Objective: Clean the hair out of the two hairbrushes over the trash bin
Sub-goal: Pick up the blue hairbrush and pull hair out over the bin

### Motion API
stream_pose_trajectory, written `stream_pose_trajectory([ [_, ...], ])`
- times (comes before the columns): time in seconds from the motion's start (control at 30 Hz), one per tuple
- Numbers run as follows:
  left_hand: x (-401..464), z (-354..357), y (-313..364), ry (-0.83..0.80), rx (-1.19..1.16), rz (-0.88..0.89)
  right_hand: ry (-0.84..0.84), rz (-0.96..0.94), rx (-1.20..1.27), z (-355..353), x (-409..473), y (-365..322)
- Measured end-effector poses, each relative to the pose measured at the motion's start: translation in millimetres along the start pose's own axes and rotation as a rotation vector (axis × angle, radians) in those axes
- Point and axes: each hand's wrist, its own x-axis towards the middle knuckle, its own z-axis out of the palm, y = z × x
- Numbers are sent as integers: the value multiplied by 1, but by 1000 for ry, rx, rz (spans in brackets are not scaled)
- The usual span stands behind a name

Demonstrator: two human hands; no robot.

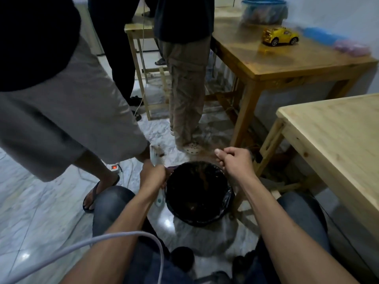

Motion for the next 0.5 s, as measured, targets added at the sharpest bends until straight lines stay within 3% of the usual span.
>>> stream_pose_trajectory([
  [0.23,-18,13,23,-150,236,264,-164,9,-274,13,-10,-9],
  [0.33,-22,13,30,-208,275,329,-216,5,-149,17,-14,-15],
  [0.5,-27,11,37,-371,197,283,-416,47,96,25,-8,-9],
])
